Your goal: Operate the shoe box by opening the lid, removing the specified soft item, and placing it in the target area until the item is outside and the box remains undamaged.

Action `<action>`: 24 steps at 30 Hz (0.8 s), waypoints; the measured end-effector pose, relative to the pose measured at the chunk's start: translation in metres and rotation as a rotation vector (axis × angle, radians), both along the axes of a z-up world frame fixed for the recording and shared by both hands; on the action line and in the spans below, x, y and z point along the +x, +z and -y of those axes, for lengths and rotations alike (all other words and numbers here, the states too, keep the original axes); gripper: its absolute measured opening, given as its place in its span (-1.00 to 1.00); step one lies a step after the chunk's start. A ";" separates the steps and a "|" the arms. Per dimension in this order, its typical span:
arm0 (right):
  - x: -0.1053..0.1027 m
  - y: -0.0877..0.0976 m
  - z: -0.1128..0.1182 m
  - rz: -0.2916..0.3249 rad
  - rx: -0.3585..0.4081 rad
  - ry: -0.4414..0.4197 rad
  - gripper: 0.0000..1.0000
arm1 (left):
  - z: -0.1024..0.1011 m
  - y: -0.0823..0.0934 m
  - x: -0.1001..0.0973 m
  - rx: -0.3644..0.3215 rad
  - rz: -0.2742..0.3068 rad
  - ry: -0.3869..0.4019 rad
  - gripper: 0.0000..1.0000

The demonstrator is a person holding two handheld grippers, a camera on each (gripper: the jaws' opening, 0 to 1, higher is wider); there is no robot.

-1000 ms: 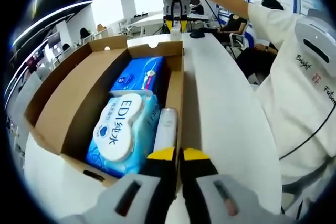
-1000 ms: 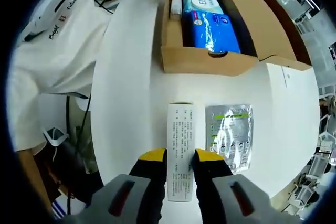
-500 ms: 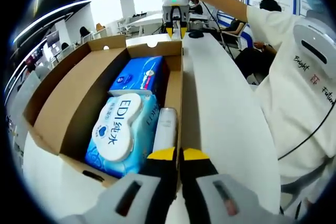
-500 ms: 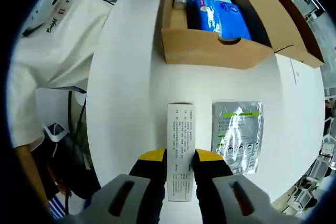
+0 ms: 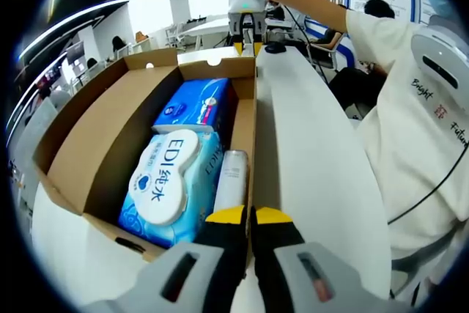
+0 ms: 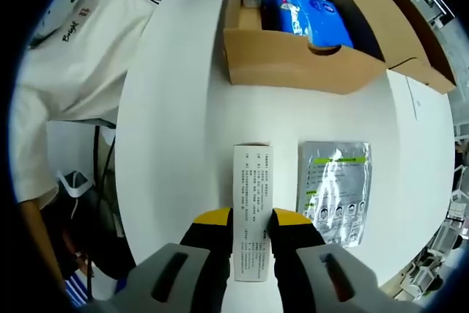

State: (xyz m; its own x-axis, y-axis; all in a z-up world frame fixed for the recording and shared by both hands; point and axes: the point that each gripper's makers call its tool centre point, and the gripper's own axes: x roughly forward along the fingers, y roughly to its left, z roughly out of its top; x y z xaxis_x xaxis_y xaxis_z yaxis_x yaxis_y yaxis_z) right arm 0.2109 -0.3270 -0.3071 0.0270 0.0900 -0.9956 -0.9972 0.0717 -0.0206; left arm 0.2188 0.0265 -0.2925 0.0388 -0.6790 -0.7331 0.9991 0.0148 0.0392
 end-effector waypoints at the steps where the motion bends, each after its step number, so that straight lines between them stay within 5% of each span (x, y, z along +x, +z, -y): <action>1: 0.000 -0.002 0.000 0.000 -0.001 0.006 -0.62 | 0.000 0.000 0.000 0.000 0.000 0.000 -0.96; 24: 0.000 -0.001 0.000 0.003 0.023 0.009 -0.61 | 0.000 0.000 0.001 -0.002 -0.002 0.000 -0.96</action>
State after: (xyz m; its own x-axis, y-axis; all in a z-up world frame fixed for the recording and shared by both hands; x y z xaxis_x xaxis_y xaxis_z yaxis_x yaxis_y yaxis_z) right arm 0.2111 -0.3272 -0.3085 0.0296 0.1136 -0.9931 -0.9978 0.0631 -0.0225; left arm 0.2195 0.0263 -0.2924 0.0374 -0.6801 -0.7321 0.9992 0.0150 0.0371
